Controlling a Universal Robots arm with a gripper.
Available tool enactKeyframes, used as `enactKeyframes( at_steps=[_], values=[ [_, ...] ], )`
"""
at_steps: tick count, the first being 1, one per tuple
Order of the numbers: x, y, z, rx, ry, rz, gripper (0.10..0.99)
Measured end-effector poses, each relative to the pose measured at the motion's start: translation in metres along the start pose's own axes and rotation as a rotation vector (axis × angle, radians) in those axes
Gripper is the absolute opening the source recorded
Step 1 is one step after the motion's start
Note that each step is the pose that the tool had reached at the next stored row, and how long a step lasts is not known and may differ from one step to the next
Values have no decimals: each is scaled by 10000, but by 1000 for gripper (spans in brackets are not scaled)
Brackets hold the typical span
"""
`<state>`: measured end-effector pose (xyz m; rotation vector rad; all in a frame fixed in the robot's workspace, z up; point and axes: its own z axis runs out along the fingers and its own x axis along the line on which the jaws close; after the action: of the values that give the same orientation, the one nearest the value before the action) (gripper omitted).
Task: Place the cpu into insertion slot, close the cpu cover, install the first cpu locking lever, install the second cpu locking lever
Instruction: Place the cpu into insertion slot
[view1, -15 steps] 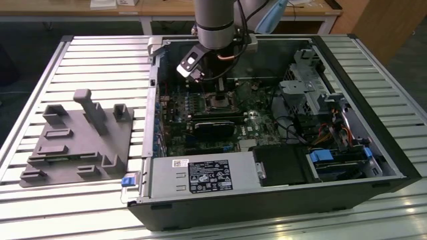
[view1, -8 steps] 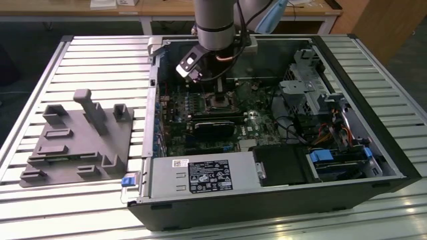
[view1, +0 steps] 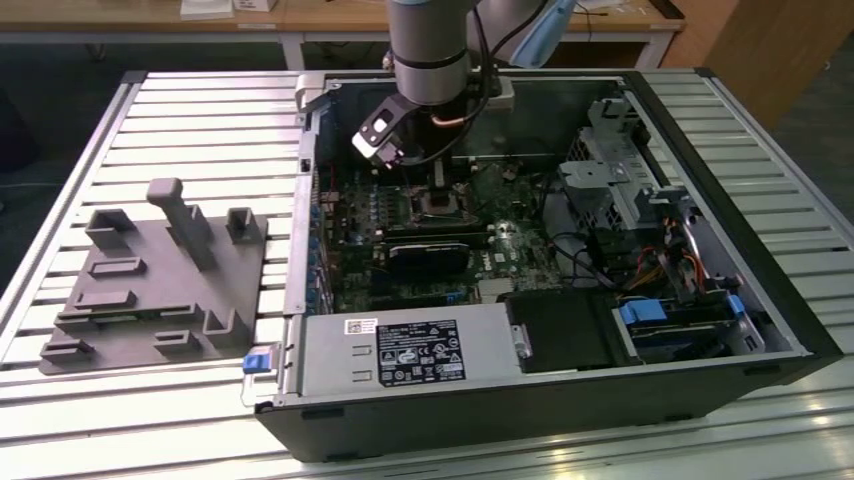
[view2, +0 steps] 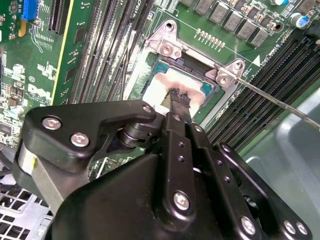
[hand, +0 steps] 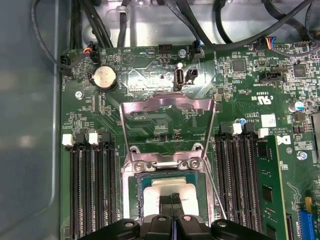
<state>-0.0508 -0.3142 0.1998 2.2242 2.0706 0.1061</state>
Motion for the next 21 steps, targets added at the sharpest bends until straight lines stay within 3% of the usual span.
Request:
enactKeyframes(
  at_steps=[21],
  values=[
    [1,4,-7,-3,8,1,106]
  ],
)
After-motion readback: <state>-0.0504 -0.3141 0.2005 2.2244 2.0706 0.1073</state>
